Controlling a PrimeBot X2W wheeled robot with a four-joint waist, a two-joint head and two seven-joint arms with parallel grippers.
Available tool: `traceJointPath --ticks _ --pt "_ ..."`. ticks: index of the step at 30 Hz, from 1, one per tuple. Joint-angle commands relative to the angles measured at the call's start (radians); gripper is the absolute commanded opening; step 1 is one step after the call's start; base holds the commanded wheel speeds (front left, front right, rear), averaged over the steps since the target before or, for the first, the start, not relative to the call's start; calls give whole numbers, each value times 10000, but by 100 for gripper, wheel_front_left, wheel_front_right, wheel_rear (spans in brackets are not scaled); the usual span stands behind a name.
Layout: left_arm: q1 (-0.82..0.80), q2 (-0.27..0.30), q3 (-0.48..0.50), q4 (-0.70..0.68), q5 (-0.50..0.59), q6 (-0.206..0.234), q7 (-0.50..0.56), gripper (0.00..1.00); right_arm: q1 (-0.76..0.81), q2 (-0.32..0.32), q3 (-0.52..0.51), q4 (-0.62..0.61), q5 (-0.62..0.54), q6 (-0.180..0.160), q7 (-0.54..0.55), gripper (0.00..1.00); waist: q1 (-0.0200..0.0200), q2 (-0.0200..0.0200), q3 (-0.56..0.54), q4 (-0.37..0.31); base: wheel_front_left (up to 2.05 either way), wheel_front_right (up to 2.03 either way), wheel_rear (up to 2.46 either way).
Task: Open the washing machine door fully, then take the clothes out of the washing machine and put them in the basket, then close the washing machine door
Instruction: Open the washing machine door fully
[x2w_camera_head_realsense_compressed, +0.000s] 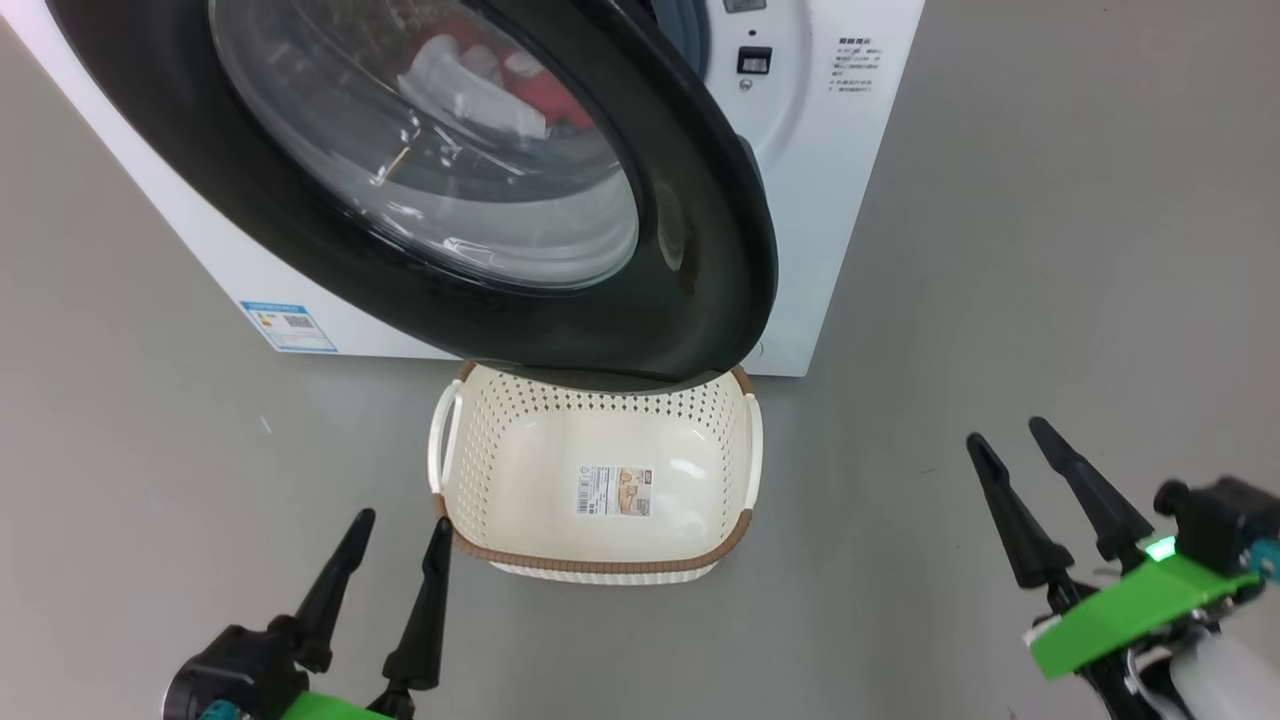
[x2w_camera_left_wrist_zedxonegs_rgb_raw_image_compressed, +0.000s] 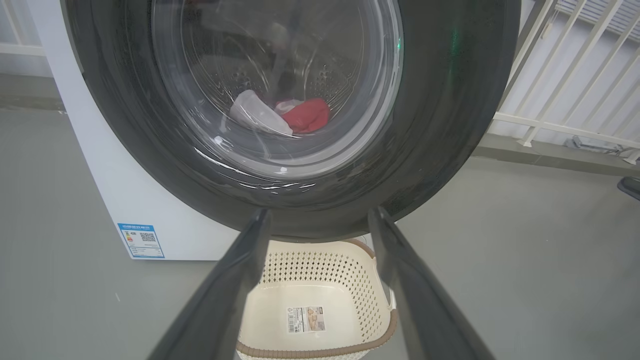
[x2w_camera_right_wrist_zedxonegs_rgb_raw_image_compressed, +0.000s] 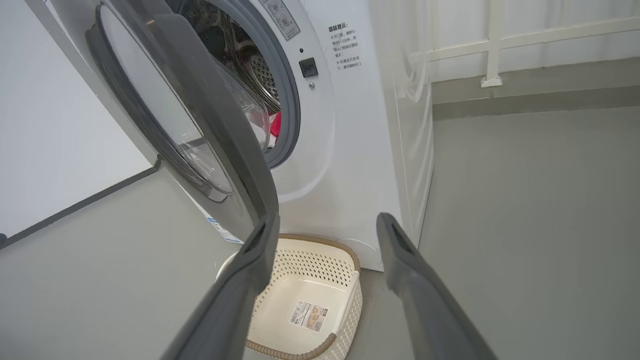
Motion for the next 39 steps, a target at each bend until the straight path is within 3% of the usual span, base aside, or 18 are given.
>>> traceJointPath --ticks 1,8,15,24,39 --pt "-1 135 389 -202 15 -54 -94 100 400 22 -170 -398 -521 35 -102 100 0 0 -8 -4 0 0 0" --pt "-22 129 394 -255 41 -54 -94 100 1462 1167 -2139 -1276 -2379 35 -103 100 0 0 -4 7 0 0 0" --pt "5 136 337 -324 110 -54 -94 100 2369 2059 -3328 -1900 -3466 35 -104 100 0 0 -96 76 0 0 0" --pt "75 117 313 -311 184 -54 -94 100 2887 2576 -3612 -1750 -4064 35 -104 100 0 0 -129 73 0 0 0" --pt "87 95 293 -297 234 -54 -94 100 2849 2674 -3555 -1773 -4028 35 -104 100 0 0 -224 140 0 0 0"
